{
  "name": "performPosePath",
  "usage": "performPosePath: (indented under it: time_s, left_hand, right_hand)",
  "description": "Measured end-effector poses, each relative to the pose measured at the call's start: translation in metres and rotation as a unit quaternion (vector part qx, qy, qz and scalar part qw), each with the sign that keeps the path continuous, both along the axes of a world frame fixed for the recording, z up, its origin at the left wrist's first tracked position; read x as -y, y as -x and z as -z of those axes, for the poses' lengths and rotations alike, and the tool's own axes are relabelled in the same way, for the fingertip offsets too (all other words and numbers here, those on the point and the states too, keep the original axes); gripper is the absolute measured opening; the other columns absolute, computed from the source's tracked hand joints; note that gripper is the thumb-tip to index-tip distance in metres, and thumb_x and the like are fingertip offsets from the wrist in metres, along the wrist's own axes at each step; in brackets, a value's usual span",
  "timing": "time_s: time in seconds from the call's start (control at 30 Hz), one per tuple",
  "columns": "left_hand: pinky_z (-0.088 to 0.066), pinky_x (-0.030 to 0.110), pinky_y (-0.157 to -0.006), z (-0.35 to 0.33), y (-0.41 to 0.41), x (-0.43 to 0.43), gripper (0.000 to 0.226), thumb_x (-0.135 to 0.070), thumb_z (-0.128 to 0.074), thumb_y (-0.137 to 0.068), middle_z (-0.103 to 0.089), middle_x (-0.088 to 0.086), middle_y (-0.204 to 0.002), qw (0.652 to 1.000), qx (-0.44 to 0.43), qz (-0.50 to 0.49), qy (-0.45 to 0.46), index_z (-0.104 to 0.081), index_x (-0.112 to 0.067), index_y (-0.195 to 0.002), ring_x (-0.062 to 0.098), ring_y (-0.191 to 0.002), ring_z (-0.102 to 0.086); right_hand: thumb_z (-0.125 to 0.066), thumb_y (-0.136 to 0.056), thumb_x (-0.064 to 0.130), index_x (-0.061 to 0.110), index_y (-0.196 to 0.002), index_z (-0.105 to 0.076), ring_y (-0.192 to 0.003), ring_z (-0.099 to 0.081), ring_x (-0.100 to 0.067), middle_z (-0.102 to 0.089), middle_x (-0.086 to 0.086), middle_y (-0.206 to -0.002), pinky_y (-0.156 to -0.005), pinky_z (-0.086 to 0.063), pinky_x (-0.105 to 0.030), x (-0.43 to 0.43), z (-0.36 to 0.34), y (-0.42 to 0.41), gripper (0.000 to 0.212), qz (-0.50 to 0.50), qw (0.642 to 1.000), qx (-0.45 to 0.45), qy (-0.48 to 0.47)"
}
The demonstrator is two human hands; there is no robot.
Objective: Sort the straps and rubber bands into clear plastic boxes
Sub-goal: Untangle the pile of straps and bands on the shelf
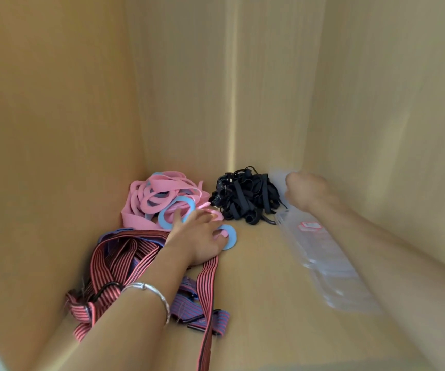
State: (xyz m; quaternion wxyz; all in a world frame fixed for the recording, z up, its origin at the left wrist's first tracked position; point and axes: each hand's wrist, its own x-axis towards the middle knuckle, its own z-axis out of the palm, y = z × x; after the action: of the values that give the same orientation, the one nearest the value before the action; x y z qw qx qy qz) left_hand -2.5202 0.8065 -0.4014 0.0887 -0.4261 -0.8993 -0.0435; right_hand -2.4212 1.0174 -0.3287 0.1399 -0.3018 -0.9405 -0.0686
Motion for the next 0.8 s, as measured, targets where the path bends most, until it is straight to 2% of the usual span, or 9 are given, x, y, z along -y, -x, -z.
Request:
performPosePath:
  time_s: [0.07,0.13,0.2,0.27,0.33,0.5,0.6,0.7,0.8]
  left_hand:
    - [0.005,0.057,-0.114,0.000,-0.001,0.001,0.050,-0.047,-0.026,-0.099,-0.020,-0.013,-0.157,1.000,0.002,-0.001,0.004,-0.033,-0.033,-0.146,0.008,-0.145,0.000]
    - [0.004,0.056,-0.114,0.000,-0.001,0.001,0.050,-0.048,-0.025,-0.099,-0.020,-0.012,-0.158,1.000,0.002,-0.004,0.010,-0.032,-0.033,-0.146,0.010,-0.145,-0.002]
    - [0.004,0.056,-0.114,0.000,-0.001,0.001,0.051,-0.048,-0.024,-0.099,-0.020,-0.011,-0.158,1.000,0.002,-0.007,0.012,-0.032,-0.033,-0.147,0.011,-0.145,-0.004]
    - [0.003,0.056,-0.114,0.001,0.000,0.001,0.051,-0.048,-0.024,-0.099,-0.020,-0.011,-0.158,1.000,0.001,-0.008,0.012,-0.032,-0.033,-0.146,0.011,-0.145,-0.005]
    - [0.003,0.056,-0.114,0.002,0.000,0.000,0.050,-0.048,-0.024,-0.099,-0.020,-0.011,-0.158,1.000,0.002,-0.010,0.012,-0.033,-0.033,-0.146,0.011,-0.145,-0.006]
    - [0.003,0.056,-0.114,0.001,0.000,0.001,0.051,-0.049,-0.025,-0.099,-0.022,-0.012,-0.157,1.000,0.004,-0.009,0.010,-0.033,-0.032,-0.146,0.010,-0.145,-0.007]
    - [-0.001,0.056,-0.115,-0.002,-0.004,0.002,0.051,-0.049,-0.029,-0.099,-0.029,-0.011,-0.154,1.000,0.004,-0.008,-0.010,-0.039,-0.028,-0.144,0.010,-0.144,-0.012]
    - [-0.015,0.051,-0.112,-0.010,-0.010,0.005,0.047,-0.050,-0.037,-0.096,-0.046,-0.007,-0.142,0.999,0.007,0.010,-0.034,-0.054,-0.021,-0.129,0.013,-0.136,-0.031]
    - [-0.024,0.044,-0.107,-0.024,-0.021,0.012,0.038,-0.045,-0.040,-0.096,-0.058,0.000,-0.125,0.999,0.006,0.030,-0.023,-0.060,-0.016,-0.111,0.022,-0.121,-0.048]
  right_hand:
    - [-0.047,-0.091,0.001,0.005,-0.071,-0.039,-0.079,-0.043,-0.025,-0.043,-0.008,-0.087,-0.066,-0.036,-0.029,0.003,-0.002,-0.001,0.022,-0.001,1.000,0.009,-0.021]
    - [-0.048,-0.090,-0.001,0.010,-0.065,-0.032,-0.077,-0.044,-0.026,-0.046,-0.009,-0.086,-0.065,-0.035,-0.029,0.003,-0.002,-0.002,0.032,0.003,0.999,0.010,-0.036]
    - [-0.047,-0.089,-0.003,0.007,-0.070,-0.040,-0.082,-0.051,-0.029,-0.057,-0.013,-0.095,-0.067,-0.035,-0.030,0.002,-0.002,-0.003,0.023,0.006,0.999,0.010,-0.048]
    - [-0.047,-0.088,-0.005,0.005,-0.088,-0.055,-0.091,-0.059,-0.031,-0.062,-0.014,-0.105,-0.067,-0.037,-0.030,0.003,-0.003,-0.004,0.012,0.005,0.998,0.008,-0.058]
    - [-0.047,-0.085,-0.007,0.004,-0.100,-0.059,-0.089,-0.060,-0.032,-0.062,-0.014,-0.106,-0.066,-0.037,-0.031,0.002,-0.007,-0.005,0.022,0.007,0.998,-0.006,-0.068]
    - [-0.048,-0.091,0.003,0.007,-0.102,-0.061,-0.091,-0.060,-0.031,-0.065,-0.011,-0.102,-0.064,-0.036,-0.030,0.011,-0.022,-0.019,0.018,-0.029,0.982,-0.147,-0.119]
    - [-0.048,-0.091,0.010,0.008,-0.102,-0.061,-0.090,-0.056,-0.028,-0.065,-0.008,-0.102,-0.064,-0.036,-0.031,0.037,-0.025,-0.034,0.018,-0.112,0.969,-0.213,-0.057]
    - [-0.051,-0.087,0.011,0.012,-0.093,-0.059,-0.084,-0.054,-0.022,-0.064,-0.002,-0.097,-0.061,-0.038,-0.031,0.063,-0.020,-0.052,0.011,-0.180,0.960,-0.212,0.023]
    - [-0.053,-0.081,0.013,0.018,-0.081,-0.056,-0.064,-0.054,-0.018,-0.061,0.006,-0.081,-0.060,-0.047,-0.029,0.074,-0.015,-0.072,0.006,-0.183,0.952,-0.221,0.103]
